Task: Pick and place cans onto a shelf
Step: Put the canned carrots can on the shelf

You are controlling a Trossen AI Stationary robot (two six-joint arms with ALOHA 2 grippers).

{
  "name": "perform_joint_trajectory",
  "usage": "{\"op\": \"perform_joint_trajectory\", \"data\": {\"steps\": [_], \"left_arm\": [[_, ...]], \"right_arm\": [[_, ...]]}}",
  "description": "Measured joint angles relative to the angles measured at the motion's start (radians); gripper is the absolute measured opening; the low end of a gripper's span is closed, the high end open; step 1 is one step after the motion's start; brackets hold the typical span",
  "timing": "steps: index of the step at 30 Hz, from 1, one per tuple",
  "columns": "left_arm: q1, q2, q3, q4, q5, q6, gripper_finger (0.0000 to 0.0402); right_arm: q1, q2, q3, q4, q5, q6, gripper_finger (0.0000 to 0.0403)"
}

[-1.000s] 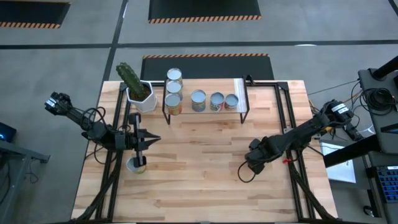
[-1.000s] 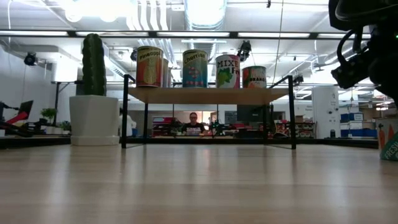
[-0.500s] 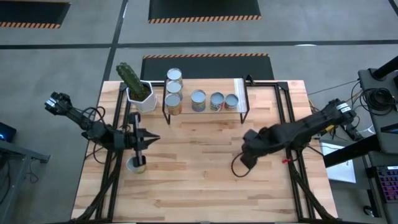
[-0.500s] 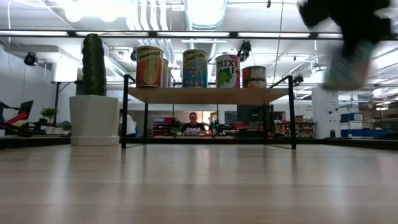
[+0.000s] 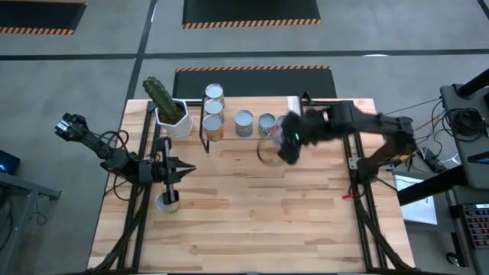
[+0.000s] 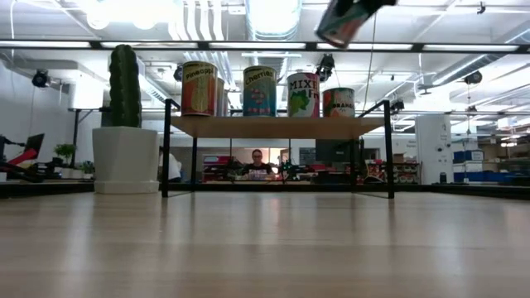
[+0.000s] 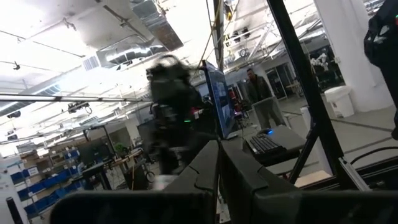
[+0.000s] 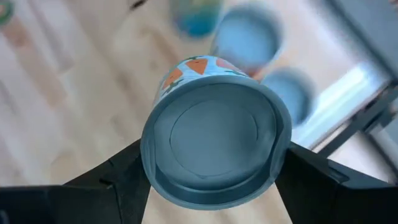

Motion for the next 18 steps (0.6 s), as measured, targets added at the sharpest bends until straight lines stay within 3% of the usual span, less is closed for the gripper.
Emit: {"op": "perform_joint_trajectory", "data": {"steps": [9, 14, 18], "left_arm": [[0.0, 0.0, 0.0, 0.0, 0.0, 0.01, 0.0], [0.0, 0.0, 0.0, 0.0, 0.0, 0.01, 0.0], [0.0, 0.0, 0.0, -0.002, 0.0, 0.008, 0.0]], "right_arm": [[-0.378, 0.201, 0.301, -0.002, -0.024, -0.373, 0.0272], [-0.545, 0.309, 0.366, -0.069, -0.162, -0.459, 0.0272], [-0.616, 0.377, 0.392, -0.147, -0.185, -0.504, 0.0272]]}}
